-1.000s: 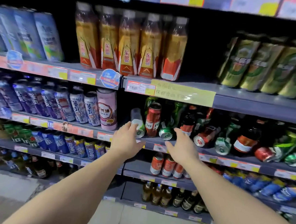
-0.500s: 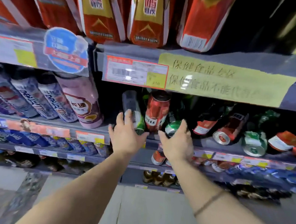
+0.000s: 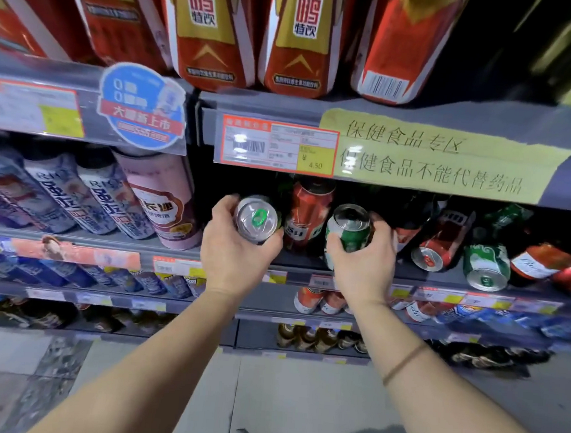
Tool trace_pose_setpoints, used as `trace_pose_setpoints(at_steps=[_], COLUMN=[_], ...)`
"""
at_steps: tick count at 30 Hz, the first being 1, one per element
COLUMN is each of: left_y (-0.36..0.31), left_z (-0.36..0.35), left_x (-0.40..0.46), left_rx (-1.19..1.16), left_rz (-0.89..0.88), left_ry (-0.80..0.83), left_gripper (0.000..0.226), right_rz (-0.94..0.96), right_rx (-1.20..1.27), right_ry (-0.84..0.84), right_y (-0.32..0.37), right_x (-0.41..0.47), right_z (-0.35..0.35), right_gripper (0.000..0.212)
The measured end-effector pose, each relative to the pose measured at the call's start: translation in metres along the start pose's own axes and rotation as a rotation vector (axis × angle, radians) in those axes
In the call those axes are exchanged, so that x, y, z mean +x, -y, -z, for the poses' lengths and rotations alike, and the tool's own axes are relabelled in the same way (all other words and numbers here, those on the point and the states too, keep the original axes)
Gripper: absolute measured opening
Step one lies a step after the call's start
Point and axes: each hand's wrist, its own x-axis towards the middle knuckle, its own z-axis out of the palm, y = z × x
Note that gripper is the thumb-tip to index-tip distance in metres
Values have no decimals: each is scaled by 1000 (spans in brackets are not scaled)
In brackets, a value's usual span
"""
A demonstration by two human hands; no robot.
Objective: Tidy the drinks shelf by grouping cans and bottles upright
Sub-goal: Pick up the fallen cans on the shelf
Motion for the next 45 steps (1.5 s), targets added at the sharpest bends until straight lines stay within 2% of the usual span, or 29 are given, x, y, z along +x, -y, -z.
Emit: trace_pose_setpoints(at_steps=[5, 10, 13, 15, 18, 20, 22, 24, 27, 29, 32, 34, 37, 39, 42, 45], left_y=[-14, -14, -14, -13, -14, -12, -8, -4, 7, 17, 29, 28, 10, -15, -44, -61], left_z=[0, -9, -12, -12, -6, -1, 0, -2, -8, -12, -18, -21, -24, -32, -66, -116], left_x=[9, 19, 26, 35, 40, 35, 25, 20, 20, 17, 12, 7, -14, -43, -82, -103], left_rx=[-111, -43, -84, -92, -78, -61, -56, -66, -58, -38, -17, -70, -8, -33, 6, -1], left_rz=[-26, -112, -59, -35, -24, -29, -46, -30, 36, 55, 67, 66, 6, -29, -146, -186], left_ry=[41, 61, 159, 217, 207, 201, 213, 238, 294, 325, 332, 250, -31, -113, -61, 75], left_gripper=[79, 82, 89, 79, 72, 75, 83, 82, 67, 68, 71, 69, 60, 51, 58, 56], right_rz=[-12, -21, -38, -64, -102, -124, -122, -113, -95, -91, -87, -95, -128, -153, -205, -317], right_rx=[63, 53, 5, -22, -51, -79, -88, -87, -90, -85, -52, -35, -24, -29, -93, -189], right_ry=[45, 67, 98, 134, 164, 178, 185, 181, 172, 191, 199, 164, 41, -72, -223, -315], right_y=[-7, -10, -9, -9, -18, -23, -26, -27, -26, -27, -36, -45, -66, -83, -108, -133], right_x=[-7, -9, -6, -4, -2, -2, -2, -2, -2, -2, -3, -3, 4, 15, 37, 58], right_z=[-3, -1, 0, -2, -7, -10, -11, -11, -12, -12, -5, 9, 39, 60, 91, 119], right_gripper=[64, 73, 80, 83, 66, 50, 44, 43, 44, 44, 62, 67, 51, 44, 49, 70])
